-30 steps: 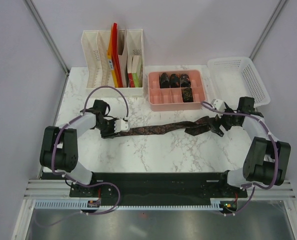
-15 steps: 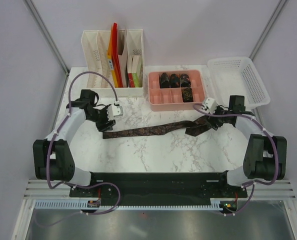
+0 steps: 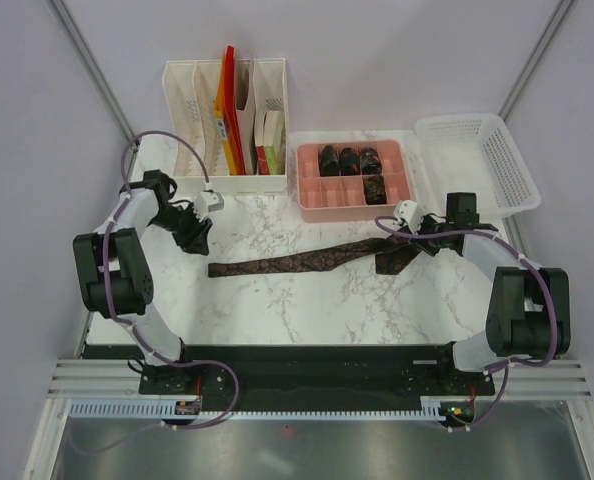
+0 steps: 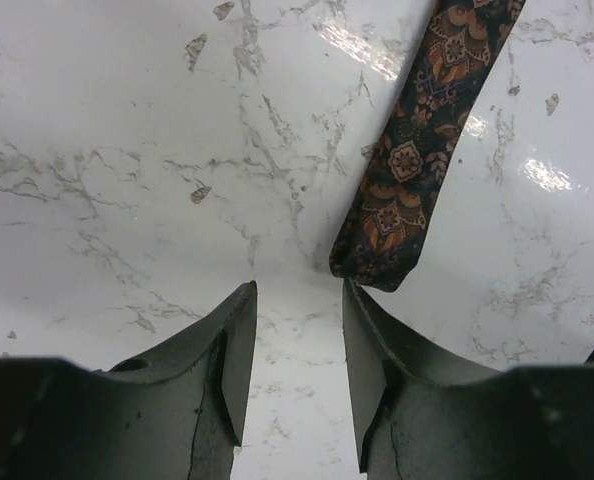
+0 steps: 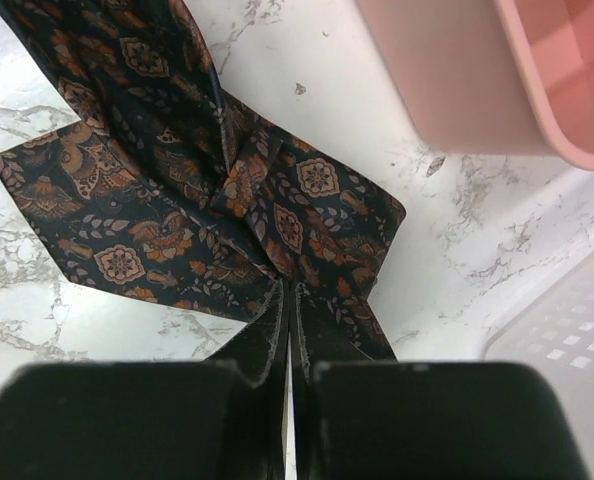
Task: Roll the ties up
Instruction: Flatten out the tie at the center of the board.
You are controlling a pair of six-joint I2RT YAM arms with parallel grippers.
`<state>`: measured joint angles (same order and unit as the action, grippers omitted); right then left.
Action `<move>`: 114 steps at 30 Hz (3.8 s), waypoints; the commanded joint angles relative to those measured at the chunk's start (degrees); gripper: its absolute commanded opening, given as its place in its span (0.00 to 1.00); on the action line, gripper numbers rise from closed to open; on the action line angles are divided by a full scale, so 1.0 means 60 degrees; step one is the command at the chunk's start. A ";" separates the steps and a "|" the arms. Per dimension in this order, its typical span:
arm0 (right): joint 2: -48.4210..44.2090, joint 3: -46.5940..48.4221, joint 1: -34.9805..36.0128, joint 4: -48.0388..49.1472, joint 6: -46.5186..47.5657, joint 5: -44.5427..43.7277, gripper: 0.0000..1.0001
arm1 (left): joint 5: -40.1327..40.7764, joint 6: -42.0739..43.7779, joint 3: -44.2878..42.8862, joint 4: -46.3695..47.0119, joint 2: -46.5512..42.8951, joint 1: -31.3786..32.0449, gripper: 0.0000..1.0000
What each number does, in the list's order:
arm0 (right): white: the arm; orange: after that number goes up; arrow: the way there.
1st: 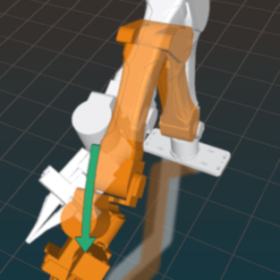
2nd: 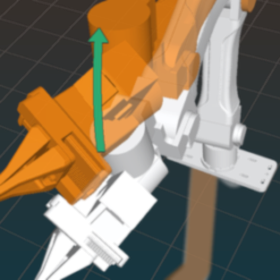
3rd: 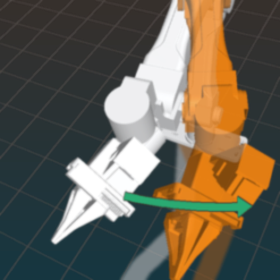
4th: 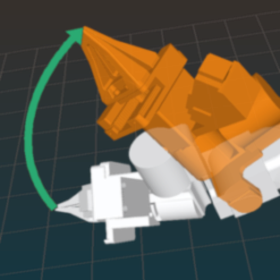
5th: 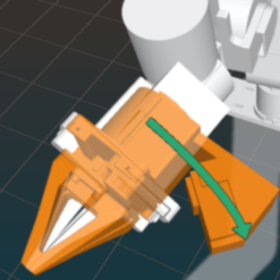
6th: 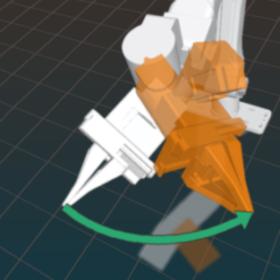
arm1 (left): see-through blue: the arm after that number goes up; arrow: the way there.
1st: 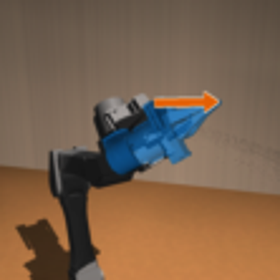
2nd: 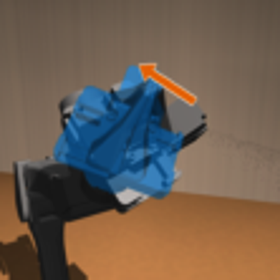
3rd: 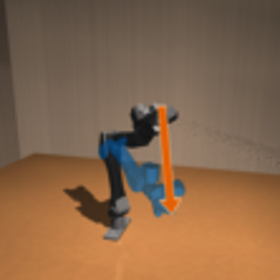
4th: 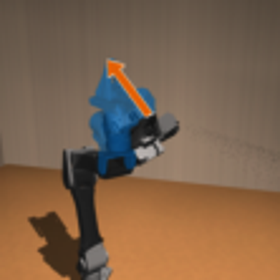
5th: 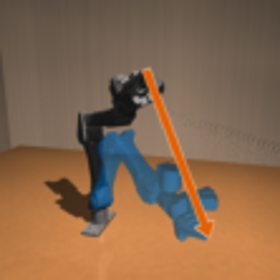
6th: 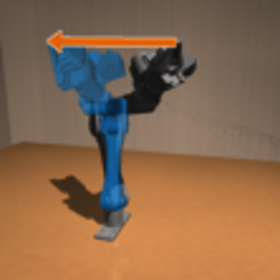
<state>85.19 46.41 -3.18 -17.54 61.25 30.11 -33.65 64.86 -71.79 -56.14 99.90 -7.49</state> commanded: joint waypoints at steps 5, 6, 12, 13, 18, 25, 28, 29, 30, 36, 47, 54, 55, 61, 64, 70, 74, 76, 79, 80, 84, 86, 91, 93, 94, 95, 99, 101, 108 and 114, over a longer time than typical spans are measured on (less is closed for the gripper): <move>-0.0603 0.0467 0.0120 -0.0138 0.0353 -0.0067 0.00 | -0.1115 -0.1477 -0.0340 -0.1073 0.0971 0.0017 0.47; -0.0633 0.0511 0.0120 -0.0182 0.0353 -0.0067 0.00 | -0.1130 -0.1813 -0.0340 -0.1073 0.1103 0.0003 0.49; -0.0941 0.0702 0.0237 -0.0343 0.0353 -0.0052 0.00 | -0.0794 -0.3263 -0.0573 -0.0868 0.1939 0.0003 0.52; -0.0956 0.0731 0.0252 -0.0372 0.0396 -0.0038 0.00 | -0.0764 -0.3397 -0.0618 -0.0854 0.2026 0.0003 0.51; -0.0927 0.0994 0.0266 -0.0635 0.0630 0.0006 0.00 | -0.0617 -0.3823 -0.0794 -0.0839 0.2218 0.0003 0.44; -0.1043 0.2794 0.0121 -0.2786 0.1976 -0.0272 0.00 | -0.1451 -0.3326 -0.1291 -0.0795 0.1137 0.0046 0.03; -0.1015 0.4199 -0.0172 -0.4485 0.2812 -0.0155 0.00 | -0.1978 -0.2668 -0.1643 -0.0824 0.0274 0.0309 0.02; -0.0971 0.4536 -0.0246 -0.4938 0.3016 -0.0111 0.00 | -0.2038 -0.2245 -0.1673 -0.0781 0.0023 0.0571 0.02; -0.0927 0.5062 -0.0362 -0.5682 0.3410 -0.0067 0.00 | -0.2125 -0.2125 -0.1687 -0.0722 -0.0197 0.0675 0.02; -0.0780 0.4282 0.0320 -0.5505 0.3095 0.0359 0.00 | -0.1835 -0.0179 -0.0665 0.0096 -0.1823 0.1116 0.02; -0.0238 0.1670 0.1702 -0.2863 0.1538 0.0124 0.41 | -0.0368 0.6162 0.5647 0.3980 -0.6131 0.0399 0.02; 0.0157 0.1697 0.1673 -0.2819 0.1629 -0.0257 0.66 | -0.0310 0.7645 0.6676 0.4098 -0.6000 0.0076 0.02; 0.0375 0.1814 0.1673 -0.2833 0.1525 -0.0228 0.67 | -0.0281 0.8096 0.6793 0.4040 -0.6058 0.0032 0.02; 0.1137 0.2298 0.1687 -0.3199 0.2181 -0.0373 0.86 | -0.0557 0.8340 0.7438 0.2767 -0.6848 0.0003 0.27; 0.1271 0.2197 0.1585 -0.2908 0.2229 -0.0623 0.96 | -0.0691 0.7009 0.7234 0.2545 -0.7361 0.0003 0.49; 0.1037 0.1493 0.1146 -0.1237 0.1847 -0.0683 0.96 | -0.0924 0.4704 0.5772 0.1888 -0.7480 -0.0085 0.64; 0.1182 0.2121 0.0926 -0.2113 0.2153 -0.0243 0.98 | -0.1422 0.4410 0.4994 0.0921 -0.6778 -0.0042 0.73; 0.1490 0.2574 0.0926 -0.2684 0.2344 -0.0199 0.98 | -0.1467 0.3840 0.4541 0.0672 -0.6047 0.0104 0.77; 0.1856 0.2825 0.0896 -0.2994 0.2696 -0.0287 0.98 | -0.1190 0.2962 0.4013 0.0495 -0.5109 0.0542 0.81; 0.2031 0.2855 0.0896 -0.3038 0.2725 -0.0287 0.97 | -0.1058 0.2727 0.3938 0.0509 -0.4875 0.0690 0.83; 0.2456 0.2928 0.0896 -0.3010 0.2814 -0.0345 0.94 | -0.0109 0.1381 0.3689 0.0757 -0.3761 0.1508 0.94; 0.2647 0.2958 0.0882 -0.2820 0.2697 -0.0433 0.92 | 0.0289 0.1028 0.3732 0.1528 -0.3189 0.1687 0.94; 0.2634 0.2885 0.0882 -0.2642 0.2330 -0.0287 0.93 | 0.1520 0.0863 0.3996 0.2779 -0.2500 0.1731 0.78; 0.2356 0.2797 0.0882 -0.2818 0.2505 -0.0126 0.96 | 0.1899 0.1636 0.4214 0.2780 -0.2280 0.1731 0.70; 0.2268 0.2840 0.0882 -0.3094 0.2578 -0.0111 0.96 | 0.2091 0.1931 0.4332 0.2823 -0.2207 0.1717 0.62; 0.2151 0.2913 0.0882 -0.3286 0.2536 -0.0125 0.96 | 0.2354 0.2152 0.4464 0.2925 -0.2163 0.1702 0.57; 0.1887 0.3382 0.0604 -0.4005 0.2258 0.0035 0.98 | 0.3175 0.3046 0.4423 0.3233 -0.1637 0.1030 0.42; 0.1842 0.3602 0.0255 -0.4020 0.2140 0.0050 0.98 | 0.3176 0.3149 0.4188 0.3233 -0.1460 0.0473 0.36; 0.1740 0.2888 -0.0071 -0.3289 0.1319 0.0898 0.98 | 0.2796 0.3281 0.3937 0.3219 -0.1444 0.0193 0.33; 0.1490 0.1918 -0.0056 -0.2878 0.1847 0.1661 0.98 | 0.2869 0.3238 0.3923 0.3204 -0.1283 0.0193 0.33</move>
<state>95.70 60.03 -3.86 -36.71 71.20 33.93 -18.83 81.17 -49.12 -37.85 89.60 -6.24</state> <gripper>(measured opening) 0.982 0.335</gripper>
